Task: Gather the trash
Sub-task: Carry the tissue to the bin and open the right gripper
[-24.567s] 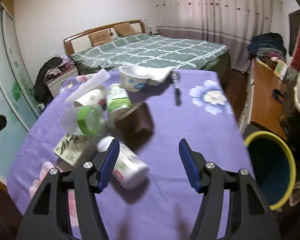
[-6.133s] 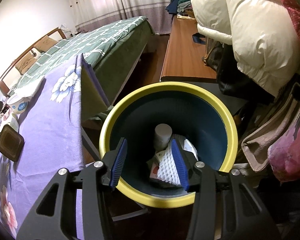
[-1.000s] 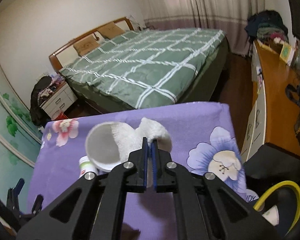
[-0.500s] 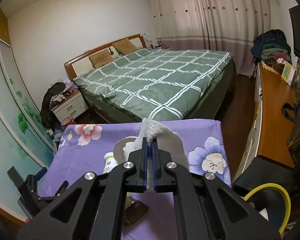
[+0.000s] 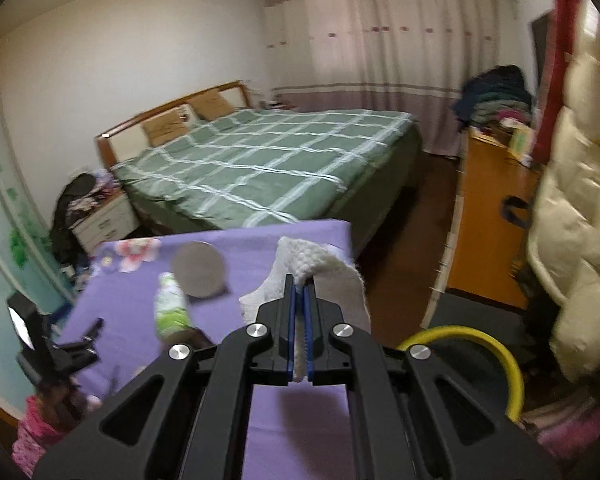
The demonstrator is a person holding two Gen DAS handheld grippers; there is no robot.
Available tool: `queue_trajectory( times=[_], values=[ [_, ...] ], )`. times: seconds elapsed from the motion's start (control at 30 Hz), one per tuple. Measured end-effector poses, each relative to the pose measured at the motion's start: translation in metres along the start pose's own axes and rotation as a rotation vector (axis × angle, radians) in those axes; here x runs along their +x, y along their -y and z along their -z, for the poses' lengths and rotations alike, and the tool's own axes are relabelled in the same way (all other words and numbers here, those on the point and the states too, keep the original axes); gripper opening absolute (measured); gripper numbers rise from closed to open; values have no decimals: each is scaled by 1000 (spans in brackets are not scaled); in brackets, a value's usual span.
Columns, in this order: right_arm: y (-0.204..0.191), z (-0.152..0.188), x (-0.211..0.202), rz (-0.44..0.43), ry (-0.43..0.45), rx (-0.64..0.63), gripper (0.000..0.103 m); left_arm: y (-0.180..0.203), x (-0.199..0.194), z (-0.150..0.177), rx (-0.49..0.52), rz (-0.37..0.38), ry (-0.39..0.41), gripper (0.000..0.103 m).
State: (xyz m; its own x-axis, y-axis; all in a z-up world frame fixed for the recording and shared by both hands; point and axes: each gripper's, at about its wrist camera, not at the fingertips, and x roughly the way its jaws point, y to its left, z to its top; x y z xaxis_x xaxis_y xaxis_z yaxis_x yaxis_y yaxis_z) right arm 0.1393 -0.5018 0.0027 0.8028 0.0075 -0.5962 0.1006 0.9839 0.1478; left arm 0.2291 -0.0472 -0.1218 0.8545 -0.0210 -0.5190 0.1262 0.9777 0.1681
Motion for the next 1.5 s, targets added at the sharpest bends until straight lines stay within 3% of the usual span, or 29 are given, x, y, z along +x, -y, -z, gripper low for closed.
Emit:
queue_trajectory(
  times=[0.3, 0.5, 0.7, 1.17, 1.5],
  values=[
    [94, 51, 15, 217, -104, 132, 4, 7, -5, 0, 0, 59, 4, 98],
    [124, 74, 44, 301, -175, 178, 5, 27, -12, -1, 49, 98, 12, 98],
    [133, 82, 48, 325, -181, 184, 26, 52, -24, -7, 84, 160, 20, 98],
    [132, 92, 49, 296, -183, 177, 28, 119, -39, -19, 178, 327, 17, 98],
    [131, 94, 53, 275, -187, 173, 28, 146, -19, -16, 195, 419, -74, 97]
  ],
)
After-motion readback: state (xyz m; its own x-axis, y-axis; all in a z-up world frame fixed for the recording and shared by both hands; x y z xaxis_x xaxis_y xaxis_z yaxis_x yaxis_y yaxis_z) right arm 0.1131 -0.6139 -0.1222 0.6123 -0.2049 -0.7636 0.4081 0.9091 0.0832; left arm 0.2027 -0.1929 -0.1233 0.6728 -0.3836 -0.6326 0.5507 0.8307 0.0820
